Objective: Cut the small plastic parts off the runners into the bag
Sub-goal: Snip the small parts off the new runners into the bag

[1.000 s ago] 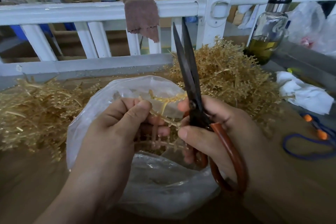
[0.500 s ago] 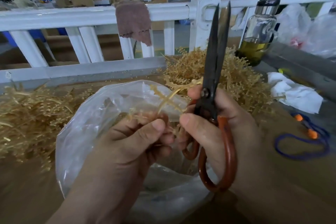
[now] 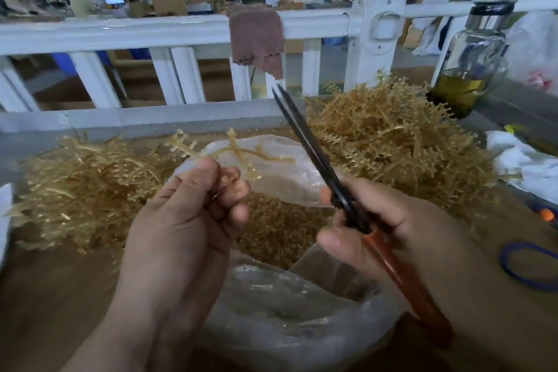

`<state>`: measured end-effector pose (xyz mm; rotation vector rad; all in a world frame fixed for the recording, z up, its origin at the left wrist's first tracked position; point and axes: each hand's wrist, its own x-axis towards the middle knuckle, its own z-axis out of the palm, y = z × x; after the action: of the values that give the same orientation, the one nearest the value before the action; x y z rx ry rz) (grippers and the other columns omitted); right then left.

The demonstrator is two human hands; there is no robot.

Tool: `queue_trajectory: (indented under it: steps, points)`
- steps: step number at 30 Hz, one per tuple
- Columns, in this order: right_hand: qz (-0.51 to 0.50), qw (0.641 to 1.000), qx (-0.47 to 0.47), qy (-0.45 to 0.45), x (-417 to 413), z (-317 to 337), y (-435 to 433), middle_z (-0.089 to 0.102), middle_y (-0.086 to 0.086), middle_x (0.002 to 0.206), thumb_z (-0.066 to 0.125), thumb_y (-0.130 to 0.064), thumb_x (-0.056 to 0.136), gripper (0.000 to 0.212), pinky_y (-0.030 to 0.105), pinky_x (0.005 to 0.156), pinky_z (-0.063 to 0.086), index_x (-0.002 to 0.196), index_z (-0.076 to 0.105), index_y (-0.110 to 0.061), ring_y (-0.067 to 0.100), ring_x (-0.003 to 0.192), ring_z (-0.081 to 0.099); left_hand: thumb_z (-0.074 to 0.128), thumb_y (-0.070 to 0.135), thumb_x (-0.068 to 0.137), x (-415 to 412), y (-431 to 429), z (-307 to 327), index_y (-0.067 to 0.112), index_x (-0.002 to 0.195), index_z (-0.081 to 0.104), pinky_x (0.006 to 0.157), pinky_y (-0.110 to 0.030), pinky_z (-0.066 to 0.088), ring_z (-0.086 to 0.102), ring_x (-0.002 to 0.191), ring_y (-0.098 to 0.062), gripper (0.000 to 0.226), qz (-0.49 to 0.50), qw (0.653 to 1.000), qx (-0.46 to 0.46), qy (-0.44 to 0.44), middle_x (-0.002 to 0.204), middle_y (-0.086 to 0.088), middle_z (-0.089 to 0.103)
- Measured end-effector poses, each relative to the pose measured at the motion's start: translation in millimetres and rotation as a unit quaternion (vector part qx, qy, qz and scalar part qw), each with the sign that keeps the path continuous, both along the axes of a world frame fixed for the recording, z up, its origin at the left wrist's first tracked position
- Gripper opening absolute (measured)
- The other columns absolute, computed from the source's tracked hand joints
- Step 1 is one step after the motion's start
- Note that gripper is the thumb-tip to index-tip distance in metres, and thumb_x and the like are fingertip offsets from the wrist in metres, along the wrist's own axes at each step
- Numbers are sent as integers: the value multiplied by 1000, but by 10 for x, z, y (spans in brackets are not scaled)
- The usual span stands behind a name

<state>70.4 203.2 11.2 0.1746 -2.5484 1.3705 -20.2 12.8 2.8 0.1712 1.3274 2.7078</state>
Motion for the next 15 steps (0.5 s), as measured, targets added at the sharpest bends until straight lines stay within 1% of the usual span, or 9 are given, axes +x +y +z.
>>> queue_trajectory:
  steps: [1, 2, 4, 7, 9, 11, 13, 15]
  points:
    - [7, 999, 35, -18, 2, 9, -4, 66, -9, 84, 56, -84, 70, 50, 27, 63, 55, 112, 57, -56, 4, 69, 65, 63, 23, 87, -21, -22, -3, 13, 81, 66, 50, -19, 51, 62, 62, -10, 12, 14, 1000, 4, -5, 75, -2, 65]
    - [9, 997, 72, -33, 1, 13, -8, 67, -11, 87, 51, -88, 68, 54, 28, 62, 54, 113, 55, -58, 3, 72, 66, 64, 22, 86, -43, -41, -6, 13, 79, 69, 51, -20, 52, 64, 63, -10, 12, 31, 999, 5, -10, 74, -2, 66]
    - [5, 990, 134, -48, -5, 33, -12, 66, -20, 93, 47, -90, 66, 55, 24, 63, 53, 114, 51, -64, -2, 79, 65, 65, 21, 82, -72, -77, 1, 15, 73, 72, 56, -20, 55, 66, 66, -11, 13, 55, 998, 9, -10, 75, -3, 68]
    - [6, 986, 155, -67, 4, 109, 8, 64, -31, 96, 43, -93, 64, 56, 21, 61, 53, 114, 48, -68, -9, 84, 63, 64, 17, 83, -82, -125, 39, 16, 77, 67, 66, -22, 57, 67, 69, -11, 7, 65, 997, 22, 23, 78, -3, 69]
    - [12, 981, 174, -83, 11, 150, 26, 63, -31, 95, 41, -96, 62, 60, 21, 60, 52, 114, 48, -67, -9, 81, 62, 63, 17, 85, -78, -157, 58, 17, 78, 63, 69, -23, 57, 66, 70, -9, 6, 68, 996, 20, 50, 79, -2, 68]
    - [22, 976, 191, -105, 18, 186, 22, 63, -29, 94, 43, -93, 63, 61, 20, 64, 51, 113, 52, -61, -7, 81, 63, 63, 17, 88, -68, -173, 67, 19, 79, 62, 66, -23, 57, 63, 71, -9, 9, 64, 996, 13, 64, 81, -1, 65]
    - [28, 974, 194, -114, 20, 200, 2, 64, -27, 90, 49, -87, 65, 56, 17, 70, 49, 109, 56, -54, -5, 79, 63, 63, 15, 90, -54, -165, 71, 23, 74, 62, 61, -21, 53, 60, 70, -8, 18, 65, 995, 3, 73, 81, 1, 63]
    - [26, 973, 199, -118, 14, 189, -16, 64, -28, 91, 49, -87, 62, 57, 17, 68, 50, 108, 56, -55, -6, 80, 63, 62, 14, 91, -42, -146, 77, 24, 70, 62, 56, -19, 49, 57, 67, -8, 23, 66, 994, 0, 88, 78, 2, 60]
